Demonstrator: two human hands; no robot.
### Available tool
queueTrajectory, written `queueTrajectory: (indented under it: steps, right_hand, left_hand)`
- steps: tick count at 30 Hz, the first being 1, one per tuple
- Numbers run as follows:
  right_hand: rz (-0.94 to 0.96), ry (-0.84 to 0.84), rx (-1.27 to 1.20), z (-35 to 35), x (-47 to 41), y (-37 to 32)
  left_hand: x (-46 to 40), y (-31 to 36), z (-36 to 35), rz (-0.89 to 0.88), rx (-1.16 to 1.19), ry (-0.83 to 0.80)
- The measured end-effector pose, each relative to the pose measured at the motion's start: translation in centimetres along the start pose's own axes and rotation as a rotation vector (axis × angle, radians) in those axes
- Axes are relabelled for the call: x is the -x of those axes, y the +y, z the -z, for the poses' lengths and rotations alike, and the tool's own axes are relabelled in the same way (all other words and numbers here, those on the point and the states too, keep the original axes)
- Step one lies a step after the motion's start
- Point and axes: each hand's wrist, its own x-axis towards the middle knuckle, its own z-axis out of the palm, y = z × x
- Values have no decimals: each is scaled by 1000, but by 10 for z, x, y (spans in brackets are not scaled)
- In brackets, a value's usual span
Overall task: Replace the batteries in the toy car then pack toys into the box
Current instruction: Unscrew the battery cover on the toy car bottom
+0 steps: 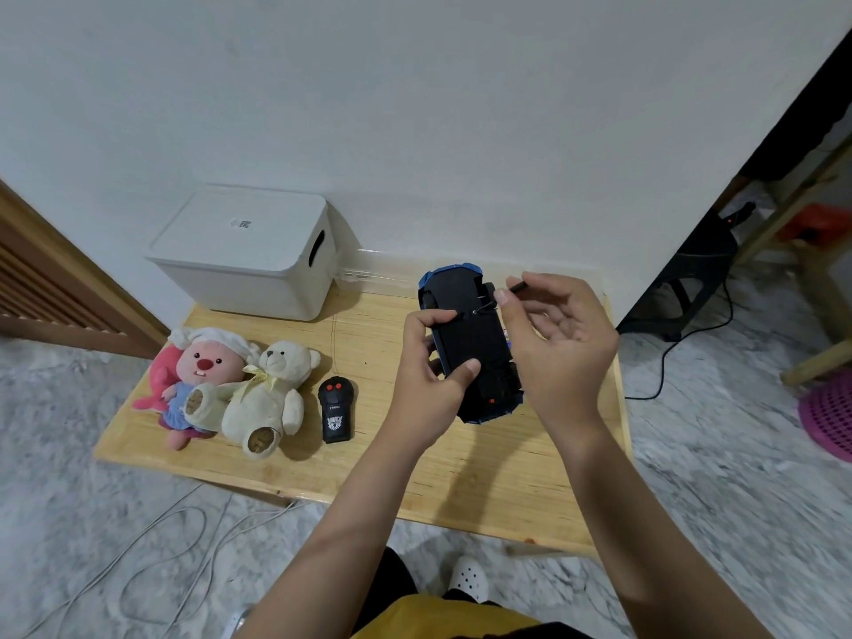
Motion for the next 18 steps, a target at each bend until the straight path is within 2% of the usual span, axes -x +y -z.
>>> queueTrajectory:
  steps: [12,18]
  right_hand:
    - [-50,32,17,6,1,8]
    - [-106,79,-49,14,2,14]
  left_hand:
    - [5,-9,3,79,126,-39]
    - [3,-18,5,118,159,-27]
